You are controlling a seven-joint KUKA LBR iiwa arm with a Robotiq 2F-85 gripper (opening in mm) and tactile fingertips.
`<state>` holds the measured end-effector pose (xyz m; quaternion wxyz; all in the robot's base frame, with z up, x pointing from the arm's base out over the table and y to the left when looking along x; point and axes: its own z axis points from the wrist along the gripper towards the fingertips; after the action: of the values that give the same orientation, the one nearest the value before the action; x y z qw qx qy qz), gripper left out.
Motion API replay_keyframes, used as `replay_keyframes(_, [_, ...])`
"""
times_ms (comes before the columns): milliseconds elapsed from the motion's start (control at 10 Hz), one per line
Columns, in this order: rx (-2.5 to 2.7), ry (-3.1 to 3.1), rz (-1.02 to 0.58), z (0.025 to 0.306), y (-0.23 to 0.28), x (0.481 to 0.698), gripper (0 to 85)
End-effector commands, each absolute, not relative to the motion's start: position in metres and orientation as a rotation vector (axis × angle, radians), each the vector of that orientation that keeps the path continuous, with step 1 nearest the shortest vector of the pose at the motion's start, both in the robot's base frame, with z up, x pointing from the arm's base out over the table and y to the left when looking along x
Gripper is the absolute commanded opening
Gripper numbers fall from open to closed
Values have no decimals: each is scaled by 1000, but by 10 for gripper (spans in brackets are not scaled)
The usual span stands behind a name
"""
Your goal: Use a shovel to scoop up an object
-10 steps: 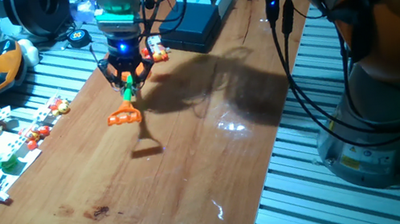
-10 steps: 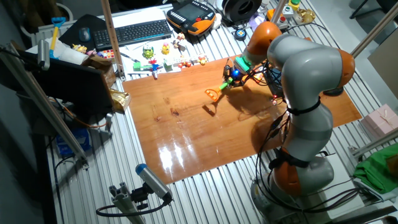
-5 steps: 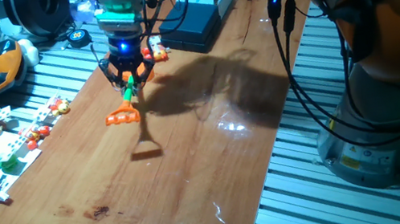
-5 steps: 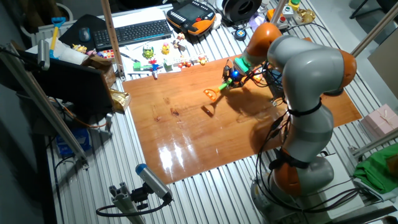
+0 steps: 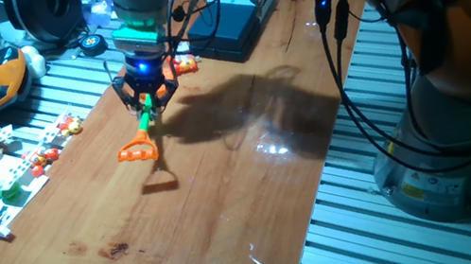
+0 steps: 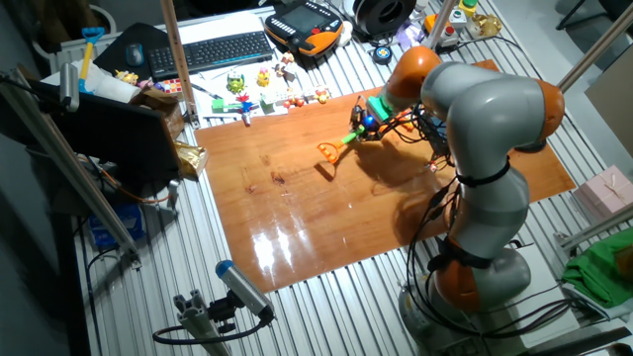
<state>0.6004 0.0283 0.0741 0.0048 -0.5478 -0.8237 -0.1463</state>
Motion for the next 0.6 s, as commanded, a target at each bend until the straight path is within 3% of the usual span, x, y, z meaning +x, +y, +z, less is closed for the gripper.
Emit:
replay_keyframes(0, [-1666, -2579, -444, 79, 30, 598, 7])
replay_keyframes(500, [-1555, -2620, -418, 89, 17, 592, 7])
